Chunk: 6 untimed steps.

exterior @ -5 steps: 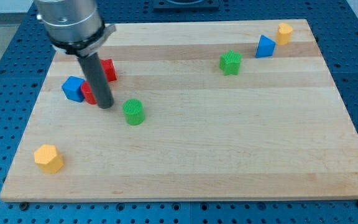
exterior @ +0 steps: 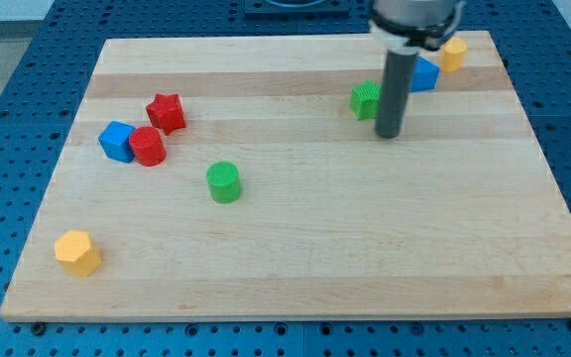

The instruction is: Point your arm towards the blue triangle

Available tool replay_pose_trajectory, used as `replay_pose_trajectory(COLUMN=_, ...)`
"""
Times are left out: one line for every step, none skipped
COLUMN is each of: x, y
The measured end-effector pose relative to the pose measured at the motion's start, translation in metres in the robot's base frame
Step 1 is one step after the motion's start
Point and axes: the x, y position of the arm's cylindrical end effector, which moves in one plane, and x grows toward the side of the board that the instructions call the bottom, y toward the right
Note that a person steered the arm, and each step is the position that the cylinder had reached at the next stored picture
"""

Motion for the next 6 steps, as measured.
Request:
replay_pose_trajectory(x=-0.023, y=0.031)
replay_pose_trajectory(x=-0.043, y=0.055)
replay_pose_trajectory(x=-0.065, y=0.068)
replay_pose_trajectory(x=-0.086, y=0.068)
replay_pose_trajectory(x=-0.093, y=0.064)
replay_pose_trajectory(x=-0.093, y=0.039)
